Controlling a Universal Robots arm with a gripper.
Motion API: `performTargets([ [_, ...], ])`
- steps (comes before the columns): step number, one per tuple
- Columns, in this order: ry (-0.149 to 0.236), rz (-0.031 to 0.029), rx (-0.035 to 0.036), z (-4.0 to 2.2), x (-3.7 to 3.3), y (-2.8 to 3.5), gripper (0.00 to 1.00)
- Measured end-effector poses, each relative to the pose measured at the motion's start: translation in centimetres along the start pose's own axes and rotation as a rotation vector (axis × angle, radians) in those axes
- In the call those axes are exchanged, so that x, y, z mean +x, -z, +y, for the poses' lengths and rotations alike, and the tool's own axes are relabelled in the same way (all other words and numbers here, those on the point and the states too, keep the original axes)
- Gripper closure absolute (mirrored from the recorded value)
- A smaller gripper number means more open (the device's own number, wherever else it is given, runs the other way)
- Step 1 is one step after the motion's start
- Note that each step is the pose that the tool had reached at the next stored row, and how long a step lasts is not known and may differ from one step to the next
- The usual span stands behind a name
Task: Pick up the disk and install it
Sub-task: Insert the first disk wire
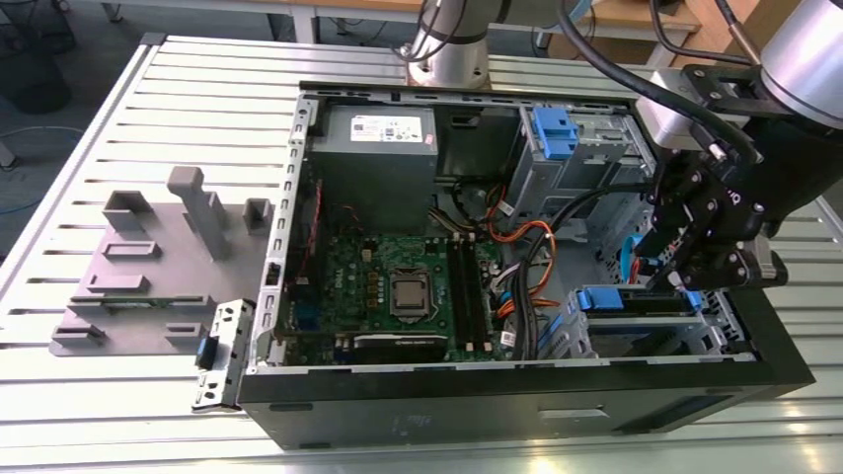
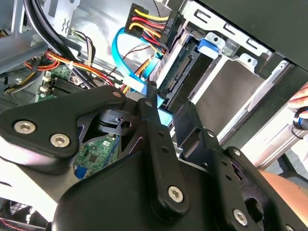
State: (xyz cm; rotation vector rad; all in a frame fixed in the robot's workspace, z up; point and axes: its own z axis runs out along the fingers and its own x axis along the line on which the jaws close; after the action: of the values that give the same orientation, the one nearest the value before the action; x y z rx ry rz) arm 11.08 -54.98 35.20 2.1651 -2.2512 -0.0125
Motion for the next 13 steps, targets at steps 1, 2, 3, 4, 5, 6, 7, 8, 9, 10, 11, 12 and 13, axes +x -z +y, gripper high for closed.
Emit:
performTargets([
  [1, 0.000, 0.0001, 0.0002, 0.07, 0.00, 0.00, 0.58],
  [2, 0.000, 0.0001, 0.0002, 0.12, 0.01, 0.00, 0.58],
  [3, 0.000, 0.0001, 0.0002, 0.14, 0.01, 0.00, 0.58],
  [4, 0.000, 0.0001, 0.0002, 0.14, 0.01, 0.00, 0.58],
  [5, 0.000, 0.0001, 0.0002, 0.14, 0.01, 0.00, 0.58],
  [6, 0.000, 0.0001, 0.0002, 0.15, 0.01, 0.00, 0.58],
  [7, 0.000, 0.0001, 0.0002, 0.15, 0.01, 0.00, 0.58],
  [8, 0.000, 0.0001, 0.0002, 0.15, 0.01, 0.00, 0.58],
  [9, 0.000, 0.0001, 0.0002, 0.16, 0.01, 0.00, 0.58],
  [10, 0.000, 0.0000, 0.0002, 0.16, 0.01, 0.00, 0.58],
  [11, 0.000, 0.0001, 0.0002, 0.16, 0.01, 0.00, 0.60],
  [12, 0.000, 0.0001, 0.0002, 0.16, 0.01, 0.00, 0.66],
  [13, 0.000, 0.0001, 0.0002, 0.17, 0.01, 0.00, 0.66],
])
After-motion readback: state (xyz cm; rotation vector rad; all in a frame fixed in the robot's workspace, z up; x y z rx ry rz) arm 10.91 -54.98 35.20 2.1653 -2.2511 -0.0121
